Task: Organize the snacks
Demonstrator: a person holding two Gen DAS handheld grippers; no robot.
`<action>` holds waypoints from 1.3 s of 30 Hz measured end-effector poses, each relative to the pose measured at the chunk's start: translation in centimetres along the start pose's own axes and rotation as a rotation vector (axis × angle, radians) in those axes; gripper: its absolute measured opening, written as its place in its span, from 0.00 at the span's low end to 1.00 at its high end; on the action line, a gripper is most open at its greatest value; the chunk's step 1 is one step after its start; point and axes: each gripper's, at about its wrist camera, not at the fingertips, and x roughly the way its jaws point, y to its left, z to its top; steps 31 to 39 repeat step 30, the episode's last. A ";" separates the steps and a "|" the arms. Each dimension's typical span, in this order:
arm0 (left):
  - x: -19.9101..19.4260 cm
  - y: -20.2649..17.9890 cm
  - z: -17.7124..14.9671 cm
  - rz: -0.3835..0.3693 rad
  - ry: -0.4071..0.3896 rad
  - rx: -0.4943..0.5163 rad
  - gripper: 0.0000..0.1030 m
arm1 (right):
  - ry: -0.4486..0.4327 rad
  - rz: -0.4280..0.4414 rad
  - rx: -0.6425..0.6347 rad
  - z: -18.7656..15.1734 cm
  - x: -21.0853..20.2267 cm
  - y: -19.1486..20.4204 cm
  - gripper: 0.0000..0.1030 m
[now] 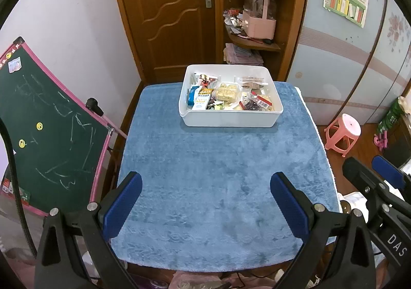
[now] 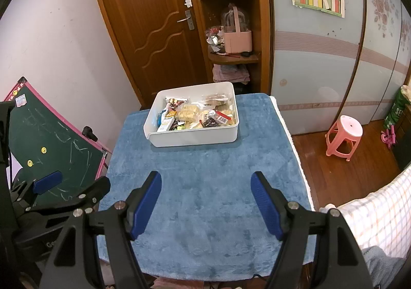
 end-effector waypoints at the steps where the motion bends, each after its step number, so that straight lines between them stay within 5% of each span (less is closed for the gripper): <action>1: 0.0 0.1 0.0 -0.001 0.000 0.001 0.97 | 0.001 0.000 0.000 0.0 0.0 0.0 0.71; 39: 1.1 0.4 0.1 0.001 0.010 0.035 0.97 | 0.027 0.005 0.021 0.4 1.6 0.6 0.71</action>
